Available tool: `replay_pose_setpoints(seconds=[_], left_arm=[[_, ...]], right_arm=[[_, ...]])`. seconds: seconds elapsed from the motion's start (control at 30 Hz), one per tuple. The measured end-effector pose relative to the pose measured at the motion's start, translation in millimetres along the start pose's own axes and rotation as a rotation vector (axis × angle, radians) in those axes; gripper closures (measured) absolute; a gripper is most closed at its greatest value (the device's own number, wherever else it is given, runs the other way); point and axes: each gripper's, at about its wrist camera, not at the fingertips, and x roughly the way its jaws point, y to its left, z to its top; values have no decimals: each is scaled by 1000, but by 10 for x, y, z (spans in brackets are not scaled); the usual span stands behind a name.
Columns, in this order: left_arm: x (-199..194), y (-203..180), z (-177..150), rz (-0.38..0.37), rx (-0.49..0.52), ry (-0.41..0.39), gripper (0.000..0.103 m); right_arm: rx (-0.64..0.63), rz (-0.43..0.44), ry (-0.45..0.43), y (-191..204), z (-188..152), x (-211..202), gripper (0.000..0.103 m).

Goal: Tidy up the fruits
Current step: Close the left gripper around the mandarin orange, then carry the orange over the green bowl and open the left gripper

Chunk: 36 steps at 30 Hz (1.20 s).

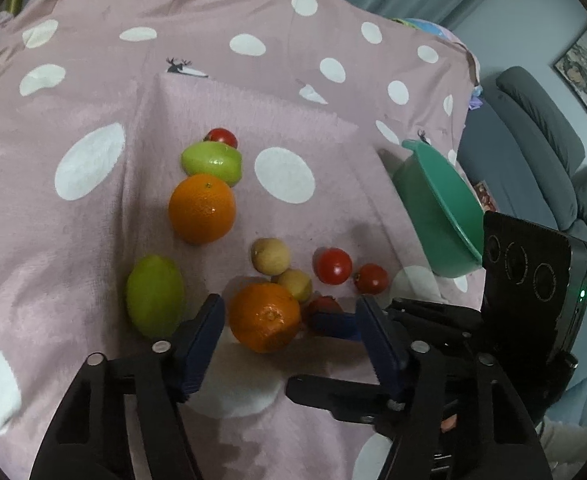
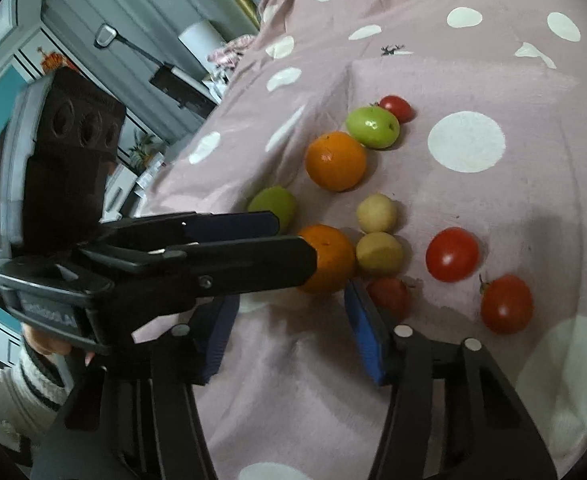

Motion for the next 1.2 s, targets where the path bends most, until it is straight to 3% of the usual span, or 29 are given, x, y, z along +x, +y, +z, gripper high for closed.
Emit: replay_pose_setpoints(seconds=[0.2,0.33,0.43,0.67,0.83,1.2], left_arm=[[122,114,36,5,-22,59,40],[164,171,28,-7,-40,86,49],[161,183,25,-3,-40,87,54],[91,143,23,3,-25,67,59],[-54,-84,82,12,19,28,59],[28,-1034,408,-12,220,-25,59]], right_arm=[[-14,-32,25,-34,110,113,53],[-1,-42,57,-89,122,198,56],[7,-46,55,-133,109,234,63],[-25,-50,2,-80,54,148,64],[-30,-40,-79,-29,37,-130,65],[-4,-128,-273,-256,-65,-1011,66]])
